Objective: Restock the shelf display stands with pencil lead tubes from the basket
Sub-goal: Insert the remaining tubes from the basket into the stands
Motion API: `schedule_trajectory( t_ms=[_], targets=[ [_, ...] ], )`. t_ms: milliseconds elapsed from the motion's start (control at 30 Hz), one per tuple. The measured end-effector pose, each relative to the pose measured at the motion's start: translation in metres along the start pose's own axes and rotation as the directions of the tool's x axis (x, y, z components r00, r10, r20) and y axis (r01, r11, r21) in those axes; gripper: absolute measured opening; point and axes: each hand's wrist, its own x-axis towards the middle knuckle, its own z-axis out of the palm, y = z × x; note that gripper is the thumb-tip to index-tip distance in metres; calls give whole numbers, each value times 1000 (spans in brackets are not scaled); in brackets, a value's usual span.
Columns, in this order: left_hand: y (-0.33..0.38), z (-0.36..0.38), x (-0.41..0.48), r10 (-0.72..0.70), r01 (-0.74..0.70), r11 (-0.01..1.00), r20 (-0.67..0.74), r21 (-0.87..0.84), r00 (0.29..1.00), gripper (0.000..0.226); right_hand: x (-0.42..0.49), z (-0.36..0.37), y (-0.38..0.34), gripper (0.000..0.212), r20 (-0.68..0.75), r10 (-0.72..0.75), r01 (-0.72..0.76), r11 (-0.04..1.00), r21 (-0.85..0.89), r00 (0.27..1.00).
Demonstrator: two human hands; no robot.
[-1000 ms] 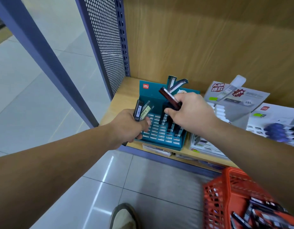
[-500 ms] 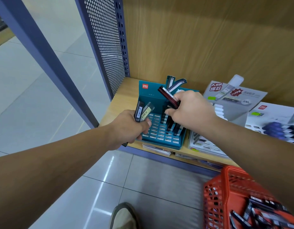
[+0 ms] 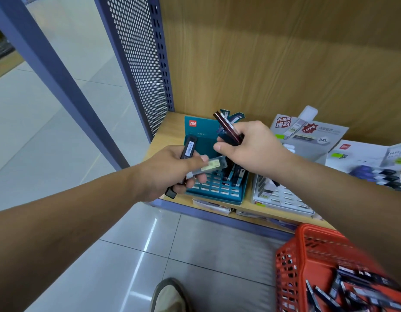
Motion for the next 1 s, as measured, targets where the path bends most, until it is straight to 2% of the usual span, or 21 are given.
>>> schedule_trajectory(
  t_ms=[100,233,433,533,700,733,800,933,1000],
  targets=[
    [17,5,-9,40,-39,997,8,-67,999,17,-14,-13,-4,21,138,26,-47,988,145,990],
    [33,18,-18,68,-68,995,-9,-68,998,27,-41,-44,3,15,256,123,-192,945,263,959],
    [61,53,-21,141,-143,988,-27,-51,990,6,-78,-91,32,11,186,287,-337,866,370,940],
    [80,82,-21,157,-159,982,-26,-106,987,14,-92,-106,42,16,160,310,-349,814,465,937],
    [109,118,-18,191,-171,935,34,-310,981,23,-101,-129,49,11,150,384,-387,669,635,911],
    [113,124,-18,207,-181,936,56,-302,977,19,-104,-133,51,10,159,398,-400,651,645,904],
    [115,135,-18,241,-225,959,76,-173,968,10,-112,-139,55,12,207,416,-445,631,636,886],
    [118,154,-16,265,-267,961,38,67,964,21,-125,-139,67,23,292,412,-501,632,592,863],
    [118,164,-13,269,-267,956,0,119,963,22,-129,-134,75,22,271,408,-484,629,609,872]
  ],
)
